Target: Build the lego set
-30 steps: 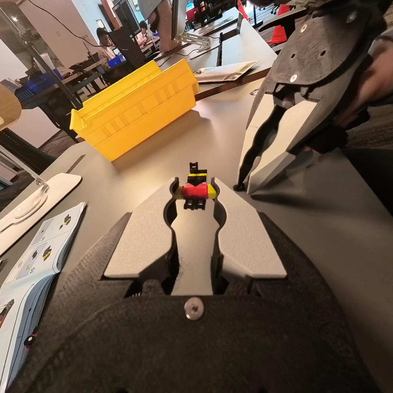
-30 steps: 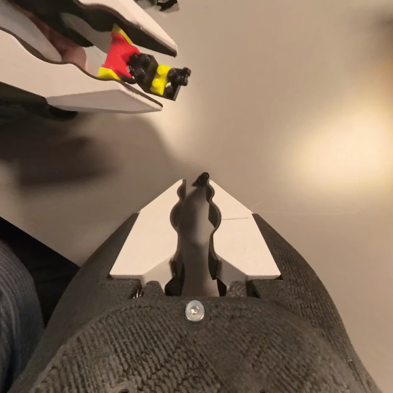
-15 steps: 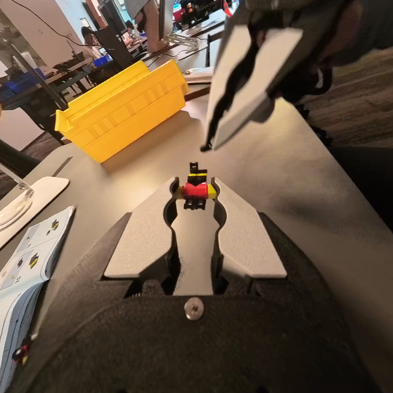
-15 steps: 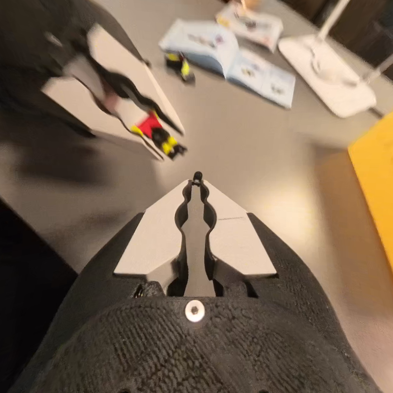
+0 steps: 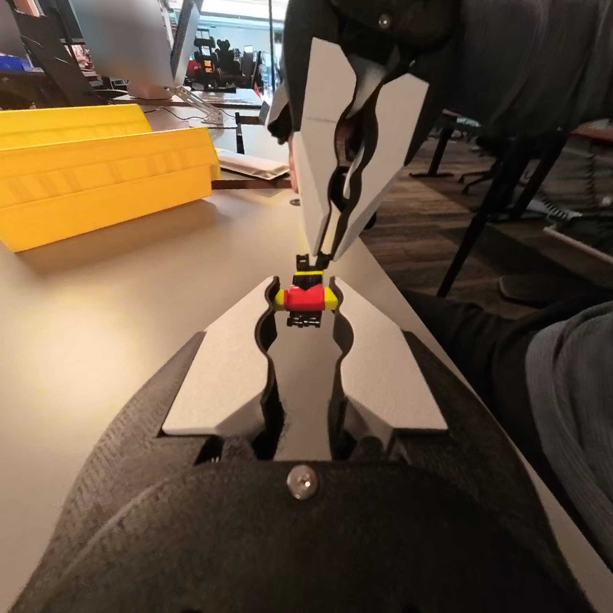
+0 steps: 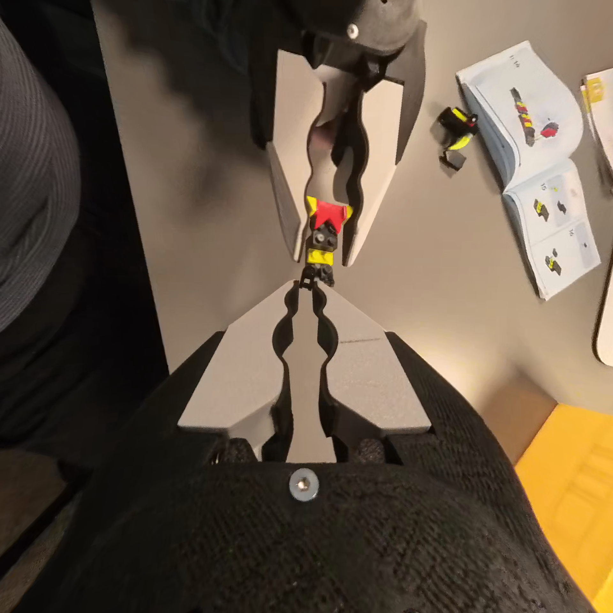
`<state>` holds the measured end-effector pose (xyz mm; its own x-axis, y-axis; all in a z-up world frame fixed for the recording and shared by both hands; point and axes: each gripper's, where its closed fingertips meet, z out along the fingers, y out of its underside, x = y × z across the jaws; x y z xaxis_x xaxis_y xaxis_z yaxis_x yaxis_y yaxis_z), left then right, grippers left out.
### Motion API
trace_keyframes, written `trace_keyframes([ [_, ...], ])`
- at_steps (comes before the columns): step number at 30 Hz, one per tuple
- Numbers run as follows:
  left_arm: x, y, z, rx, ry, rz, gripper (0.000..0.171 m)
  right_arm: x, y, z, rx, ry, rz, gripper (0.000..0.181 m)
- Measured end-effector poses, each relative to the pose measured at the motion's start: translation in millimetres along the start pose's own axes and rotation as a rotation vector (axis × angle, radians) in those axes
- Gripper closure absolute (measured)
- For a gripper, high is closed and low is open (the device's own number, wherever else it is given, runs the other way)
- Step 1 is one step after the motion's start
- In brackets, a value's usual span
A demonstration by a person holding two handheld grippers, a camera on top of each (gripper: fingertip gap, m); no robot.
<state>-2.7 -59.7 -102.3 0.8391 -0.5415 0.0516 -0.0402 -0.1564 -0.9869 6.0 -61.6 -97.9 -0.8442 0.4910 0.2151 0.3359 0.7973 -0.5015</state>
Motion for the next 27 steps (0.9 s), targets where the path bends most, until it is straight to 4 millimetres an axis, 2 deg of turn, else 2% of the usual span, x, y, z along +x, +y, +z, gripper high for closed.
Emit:
trace_keyframes([
  [6,-3.4,-3.9,-3.3,0.032,0.009,-0.049,0.143,7.5,-6.1,-1.7,-0.051,0.005,-0.043,0.175],
  [16,-2.7,-2.0,-2.1,0.017,0.005,-0.038,0.143,6.8,-7.3,-1.3,-0.108,-0.002,-0.077,0.175],
  [20,-3.7,-0.5,-0.8,0.004,-0.009,-0.032,0.143,15.5,-11.3,-6.1,-0.114,0.002,-0.084,0.176],
  [23,-2.9,1.0,0.4,-0.008,-0.020,-0.007,0.143,14.8,-17.8,-4.6,-0.105,-0.051,-0.071,0.176],
  [27,-3.4,0.1,-0.3,0.000,-0.021,-0.011,0.143,11.7,-10.8,2.1,-0.185,-0.114,-0.082,0.176],
])
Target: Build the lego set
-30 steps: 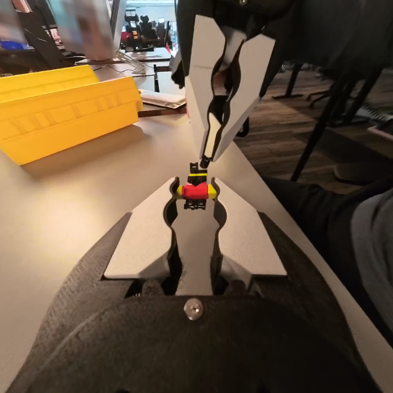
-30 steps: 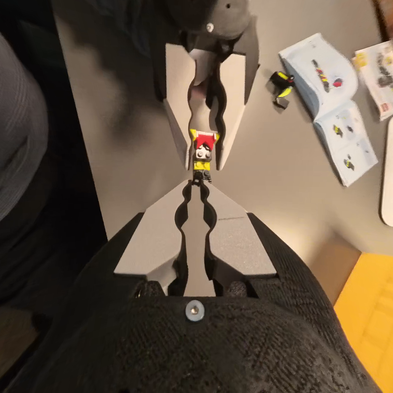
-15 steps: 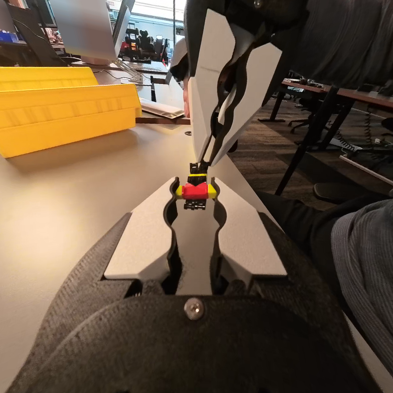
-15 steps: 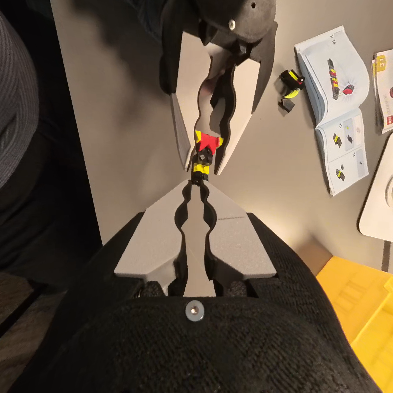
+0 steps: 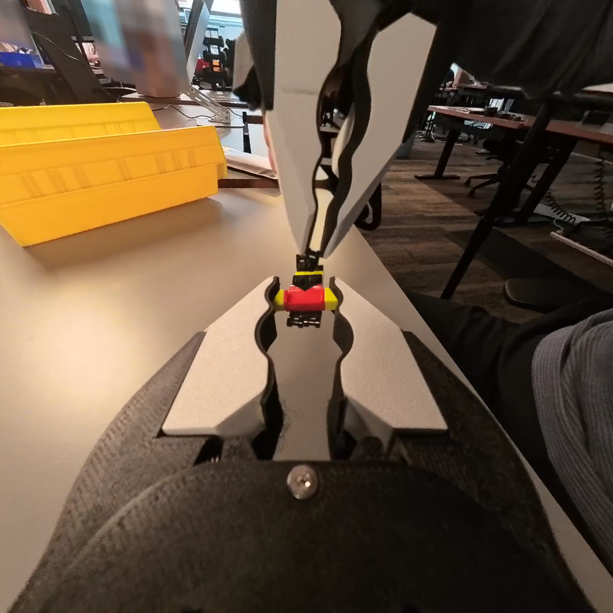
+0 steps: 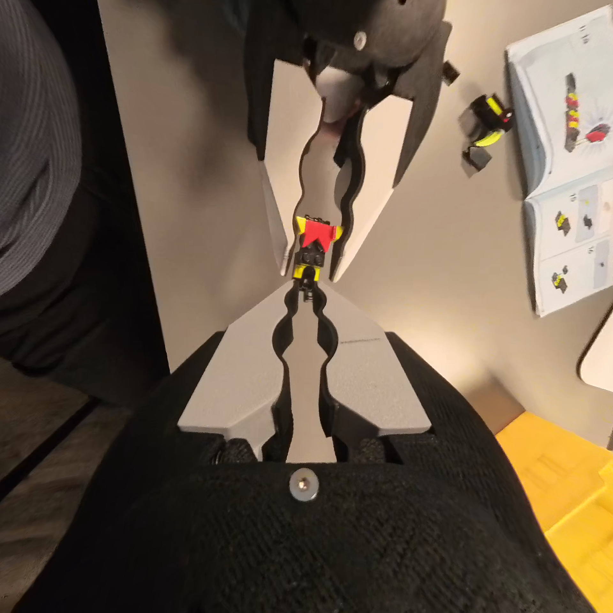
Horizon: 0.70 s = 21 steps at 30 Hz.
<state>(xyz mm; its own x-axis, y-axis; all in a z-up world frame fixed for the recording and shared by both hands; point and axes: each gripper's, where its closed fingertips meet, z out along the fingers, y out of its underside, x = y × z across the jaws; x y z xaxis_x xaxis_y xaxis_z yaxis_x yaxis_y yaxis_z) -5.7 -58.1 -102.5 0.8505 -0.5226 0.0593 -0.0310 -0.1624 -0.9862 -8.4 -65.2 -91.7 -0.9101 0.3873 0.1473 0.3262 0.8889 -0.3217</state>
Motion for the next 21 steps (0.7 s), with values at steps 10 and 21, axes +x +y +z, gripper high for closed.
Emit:
trace_keyframes([
  [10,-0.2,-2.3,-2.0,0.020,0.015,-0.018,0.143,-0.6,0.4,4.9,-0.041,-0.058,0.000,0.175],
  [21,-4.2,-2.6,-2.4,0.024,-0.001,-0.039,0.143,4.5,-3.8,0.7,0.016,0.103,0.002,0.149],
])
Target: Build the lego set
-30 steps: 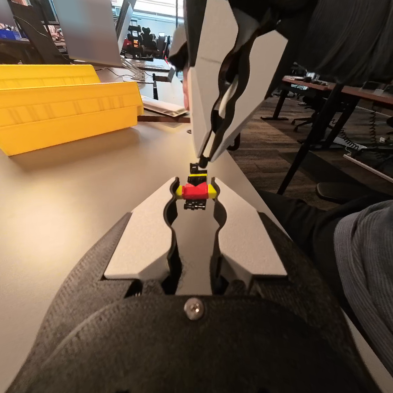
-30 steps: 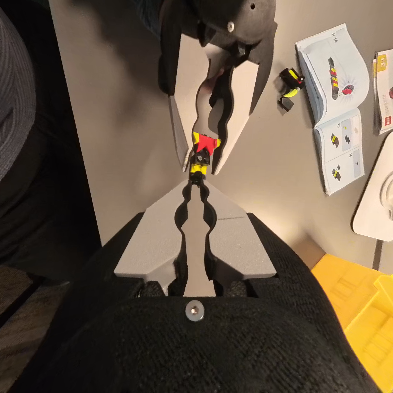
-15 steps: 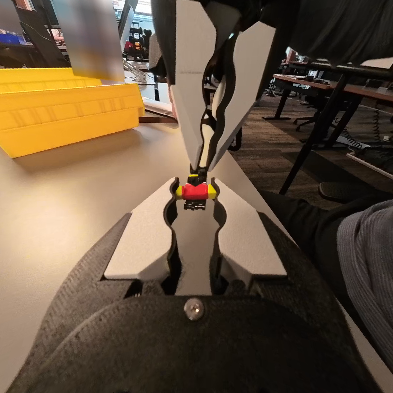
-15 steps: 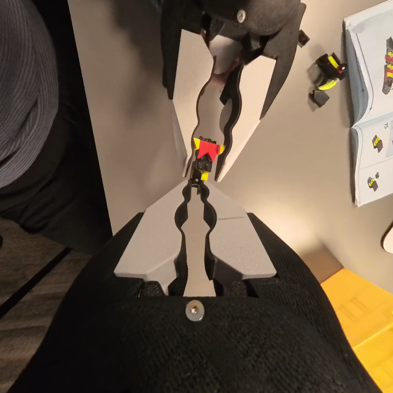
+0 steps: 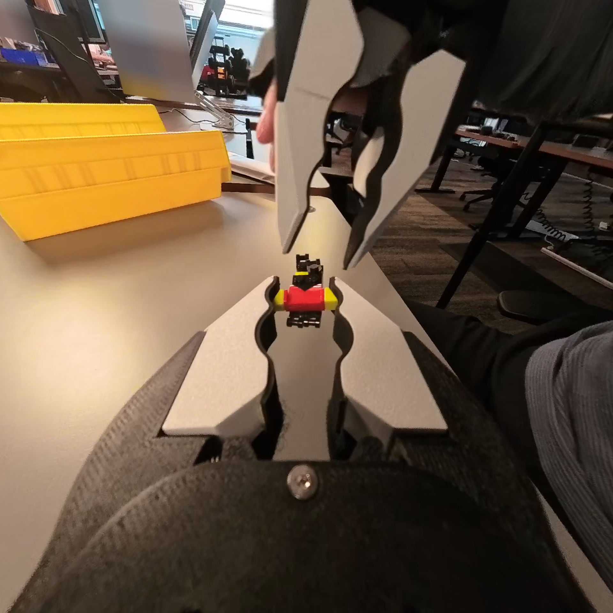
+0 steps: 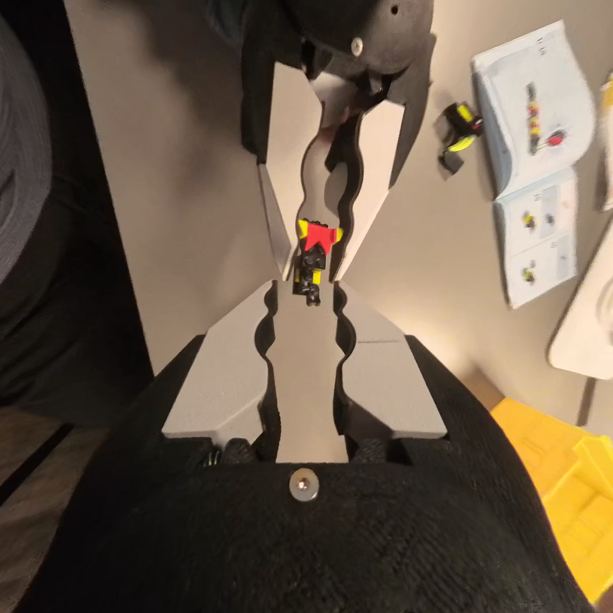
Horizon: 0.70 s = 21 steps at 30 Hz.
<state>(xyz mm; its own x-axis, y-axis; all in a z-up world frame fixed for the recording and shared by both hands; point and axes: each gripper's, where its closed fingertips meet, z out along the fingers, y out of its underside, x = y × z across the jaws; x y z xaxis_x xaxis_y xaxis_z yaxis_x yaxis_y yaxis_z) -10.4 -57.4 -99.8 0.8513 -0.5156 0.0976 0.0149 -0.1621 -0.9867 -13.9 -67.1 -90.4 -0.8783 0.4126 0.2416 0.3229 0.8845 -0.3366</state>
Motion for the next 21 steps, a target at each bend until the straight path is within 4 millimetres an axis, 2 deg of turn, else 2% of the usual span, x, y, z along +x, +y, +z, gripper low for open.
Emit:
trace_keyframes([
  [3,-2.0,-0.4,-0.3,0.003,-0.001,-0.019,0.143,1.1,-8.7,0.7,0.059,0.193,-0.107,0.149],
  [6,-4.4,-0.8,-0.7,0.007,-0.004,-0.041,0.143,4.1,-7.7,2.9,0.020,0.414,-0.259,0.150],
  [10,-8.1,-1.6,-2.1,0.017,-0.006,-0.080,0.143,7.7,-5.6,0.9,-0.046,0.592,-0.348,0.150],
  [13,-8.1,-2.0,-2.4,0.021,0.003,-0.102,0.143,6.2,2.1,5.9,-0.131,0.625,-0.404,0.147],
  [21,-8.3,-2.3,-2.9,0.026,0.013,-0.125,0.143,10.0,3.8,14.5,-0.157,0.663,-0.429,0.150],
])
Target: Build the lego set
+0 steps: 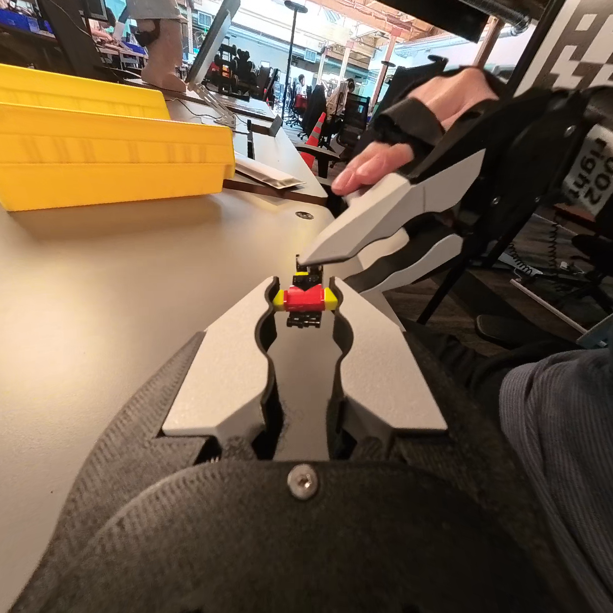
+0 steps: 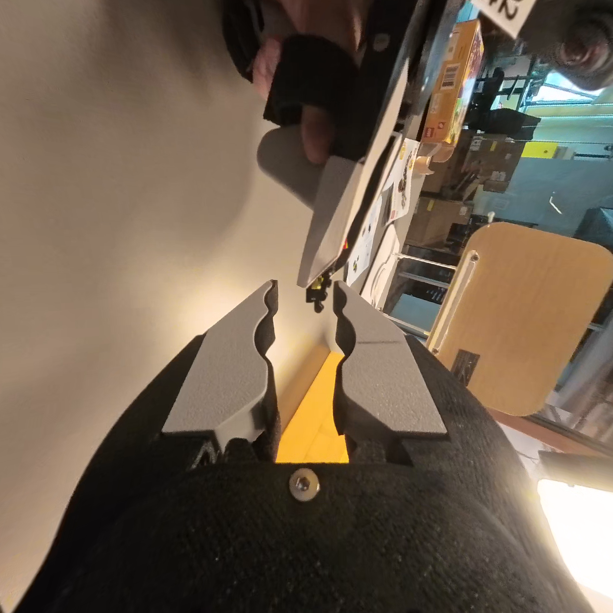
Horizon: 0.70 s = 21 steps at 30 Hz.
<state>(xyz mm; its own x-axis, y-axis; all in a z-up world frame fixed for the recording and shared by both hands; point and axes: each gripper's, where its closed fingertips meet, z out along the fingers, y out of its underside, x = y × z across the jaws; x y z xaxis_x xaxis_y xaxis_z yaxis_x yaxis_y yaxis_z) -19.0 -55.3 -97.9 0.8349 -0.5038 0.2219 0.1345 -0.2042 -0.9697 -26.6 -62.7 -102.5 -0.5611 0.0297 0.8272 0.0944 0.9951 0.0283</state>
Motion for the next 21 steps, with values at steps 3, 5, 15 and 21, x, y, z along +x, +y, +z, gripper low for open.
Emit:
trace_keyframes([
  [3,0.3,0.2,0.2,-0.002,-0.001,0.001,0.143,-2.1,0.6,3.2,-0.005,0.003,-0.004,0.151],
  [5,0.8,0.9,0.6,-0.007,0.000,0.006,0.143,-0.4,0.4,3.2,0.000,0.016,-0.004,0.157],
  [15,1.4,2.4,1.4,-0.017,0.007,-0.009,0.143,2.1,6.3,0.9,-0.018,0.070,-0.052,0.168],
  [21,2.1,2.6,1.5,-0.019,0.014,-0.021,0.143,3.1,6.8,-0.6,-0.025,0.095,-0.092,0.169],
])
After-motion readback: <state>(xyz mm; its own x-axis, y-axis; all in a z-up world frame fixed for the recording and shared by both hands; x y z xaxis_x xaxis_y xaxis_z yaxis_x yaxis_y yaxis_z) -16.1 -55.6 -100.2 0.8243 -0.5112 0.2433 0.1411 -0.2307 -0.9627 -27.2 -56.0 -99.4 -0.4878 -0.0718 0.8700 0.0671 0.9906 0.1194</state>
